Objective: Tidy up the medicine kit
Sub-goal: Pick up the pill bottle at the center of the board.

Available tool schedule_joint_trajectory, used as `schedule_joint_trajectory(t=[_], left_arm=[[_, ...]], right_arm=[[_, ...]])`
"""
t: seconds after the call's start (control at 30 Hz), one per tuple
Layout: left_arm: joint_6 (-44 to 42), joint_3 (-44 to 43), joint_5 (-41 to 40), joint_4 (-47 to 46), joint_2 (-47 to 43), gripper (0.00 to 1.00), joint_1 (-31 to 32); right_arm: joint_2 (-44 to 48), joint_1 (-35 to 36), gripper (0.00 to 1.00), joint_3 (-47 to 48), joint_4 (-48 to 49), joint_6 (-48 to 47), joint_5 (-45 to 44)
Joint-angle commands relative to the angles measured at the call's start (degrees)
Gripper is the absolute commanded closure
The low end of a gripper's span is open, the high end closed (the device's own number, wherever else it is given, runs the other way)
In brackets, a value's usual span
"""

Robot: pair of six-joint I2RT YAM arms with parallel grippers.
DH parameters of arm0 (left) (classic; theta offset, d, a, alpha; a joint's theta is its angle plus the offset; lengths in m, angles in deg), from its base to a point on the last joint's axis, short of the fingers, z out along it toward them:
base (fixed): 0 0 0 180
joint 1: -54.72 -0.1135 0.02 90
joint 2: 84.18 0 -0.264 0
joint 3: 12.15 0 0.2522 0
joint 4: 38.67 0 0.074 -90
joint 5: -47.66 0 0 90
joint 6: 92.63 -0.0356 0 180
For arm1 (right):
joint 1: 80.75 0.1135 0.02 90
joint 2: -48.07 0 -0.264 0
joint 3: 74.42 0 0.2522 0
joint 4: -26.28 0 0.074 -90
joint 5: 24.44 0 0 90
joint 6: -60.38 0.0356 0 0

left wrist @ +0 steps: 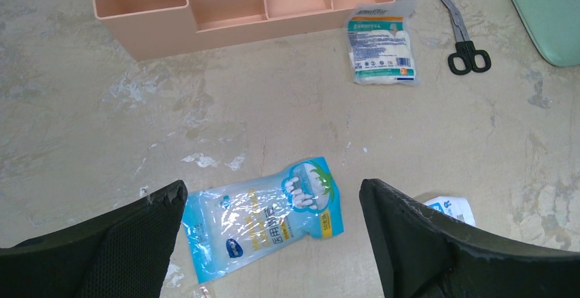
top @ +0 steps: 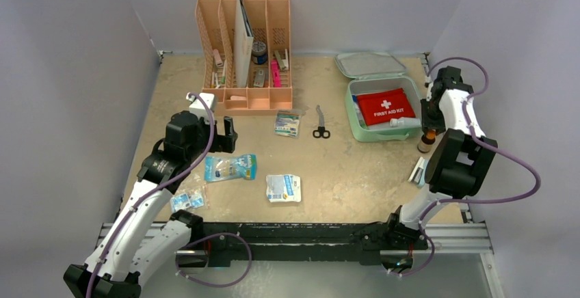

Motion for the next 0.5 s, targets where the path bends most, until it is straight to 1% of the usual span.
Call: schedule_joint_trajectory(t=[0.0,0.07,0.23,0.47], left_arm=[[-0.3,0.2,0.4,-1.4,-0.3,0.04,0.4],[-0.2,0.2,0.7,-1.4,-0.1,0.04,0.6],[-0.2,0.1,1.2,-1.5,-0.1,0.04,0.8],[-0.1,0.0,1.9,-1.6,0.3,0.04,0.9]], right_arm=[[3.3,-0.1,0.98,3.2,-4.5,1.2,-5.5],[3.9,0.1,1.00,4.3,-6.4,1.8,-7.2],[5.4,0.2,1.00,9.2,-12.4,4.1,-11.2],[9.4,2.7,1.00,17.1,-17.6,8.6,-7.0]])
